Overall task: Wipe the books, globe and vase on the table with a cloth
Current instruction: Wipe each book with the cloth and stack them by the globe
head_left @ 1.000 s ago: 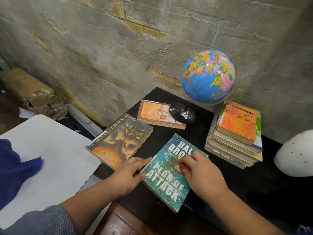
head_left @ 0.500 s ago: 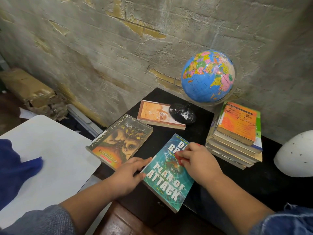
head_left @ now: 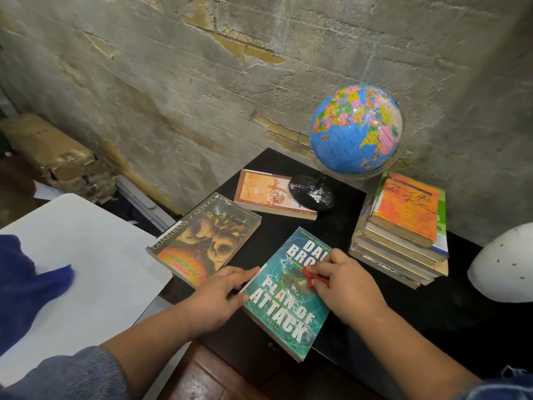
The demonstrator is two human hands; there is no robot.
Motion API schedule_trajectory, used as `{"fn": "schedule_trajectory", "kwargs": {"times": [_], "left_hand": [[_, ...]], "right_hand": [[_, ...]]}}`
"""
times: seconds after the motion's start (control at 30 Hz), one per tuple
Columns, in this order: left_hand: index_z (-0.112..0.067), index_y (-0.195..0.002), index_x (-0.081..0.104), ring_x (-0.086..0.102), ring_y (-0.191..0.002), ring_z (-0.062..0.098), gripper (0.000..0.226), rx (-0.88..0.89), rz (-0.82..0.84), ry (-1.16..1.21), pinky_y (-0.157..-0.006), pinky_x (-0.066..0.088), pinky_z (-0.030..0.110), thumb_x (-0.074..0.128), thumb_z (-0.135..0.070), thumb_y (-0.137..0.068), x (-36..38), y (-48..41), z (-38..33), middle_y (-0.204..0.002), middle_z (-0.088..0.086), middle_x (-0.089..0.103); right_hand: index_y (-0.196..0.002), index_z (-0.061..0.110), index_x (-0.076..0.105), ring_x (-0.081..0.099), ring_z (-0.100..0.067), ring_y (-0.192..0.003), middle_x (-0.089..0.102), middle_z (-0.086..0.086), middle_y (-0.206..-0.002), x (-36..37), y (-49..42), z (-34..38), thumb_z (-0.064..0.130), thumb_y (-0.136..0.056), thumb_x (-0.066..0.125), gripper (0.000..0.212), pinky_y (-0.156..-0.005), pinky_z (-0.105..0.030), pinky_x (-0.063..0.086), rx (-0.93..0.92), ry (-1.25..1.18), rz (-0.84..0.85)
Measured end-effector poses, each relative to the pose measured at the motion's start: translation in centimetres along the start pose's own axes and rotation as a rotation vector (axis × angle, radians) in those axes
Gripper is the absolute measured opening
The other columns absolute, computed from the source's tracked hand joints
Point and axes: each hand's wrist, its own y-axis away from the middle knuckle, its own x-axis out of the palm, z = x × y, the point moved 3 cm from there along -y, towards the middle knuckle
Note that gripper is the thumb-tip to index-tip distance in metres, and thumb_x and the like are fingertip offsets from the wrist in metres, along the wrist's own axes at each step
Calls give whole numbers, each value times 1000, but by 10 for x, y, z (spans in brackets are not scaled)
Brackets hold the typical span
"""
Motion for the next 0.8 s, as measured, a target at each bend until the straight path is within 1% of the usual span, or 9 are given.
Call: {"fn": "schedule_trajectory", "kwargs": {"times": [0.1,0.17,0.23,0.33,0.4,0.5,0.57,0.67,0.8], "left_hand": [[-39,-142,34,43,-112,0,52,-4,-3,27,-99,33,13,52,-22,-96,1,0,2,-125,-14,42],[-39,-142,35,44,-111,-2,53,-4,-9,40,-93,30,7,53,-22,-96,2,-1,3,-124,-15,43],[-38,-142,36,44,-110,-1,53,-6,-19,45,-86,27,-2,53,-21,-96,2,-1,4,-124,-14,43],[-39,-141,35,44,-110,-1,52,-8,-22,48,-80,26,-7,53,-20,-96,2,-1,4,-125,-13,43],[-38,-141,35,44,-109,-1,52,0,-25,44,-81,26,-7,53,-20,-96,2,-1,3,-126,-12,43],[-38,-142,34,44,-111,0,52,-5,-24,39,-82,26,-5,52,-20,-96,1,-1,3,-127,-12,42],[-38,-142,34,43,-112,0,52,-3,-24,32,-84,25,-4,52,-21,-96,1,0,2,-127,-13,42],[-37,-142,34,42,-113,0,52,2,-24,38,-86,25,-3,52,-20,-96,1,1,2,-127,-12,42],[-37,-143,34,41,-115,0,52,3,-19,36,-94,27,6,51,-21,-97,1,1,1,-128,-12,42]], "right_hand": [[-117,44,64,47,0,-95,43,19,-100,7,10,4,44,-90,59,28,-73,-13,35,-62,6,50],[-114,43,65,49,0,-92,43,19,-97,4,10,-1,44,-90,59,26,-69,-11,35,7,-22,19],[-115,42,65,49,-1,-93,41,20,-96,1,11,-2,43,-91,57,25,-73,-13,38,39,22,-36],[-118,44,62,46,-1,-98,42,19,-101,7,19,6,46,-91,56,28,-80,-16,40,-62,41,35],[-116,45,64,48,0,-96,43,20,-101,7,20,4,45,-90,59,26,-81,-15,41,-55,-13,73],[-113,44,65,50,-3,-101,44,21,-103,3,16,-4,44,-91,58,24,-85,-19,45,50,-6,-23],[-118,43,63,47,-4,-104,44,20,-105,6,18,2,44,-92,55,27,-86,-21,45,-4,58,-23],[-117,45,63,46,0,-100,44,20,-104,8,22,6,44,-91,58,27,-82,-14,40,-81,10,69],[-118,43,65,46,-5,-104,46,20,-105,-5,9,-11,38,-93,56,27,-82,-17,39,62,33,-22]]}}
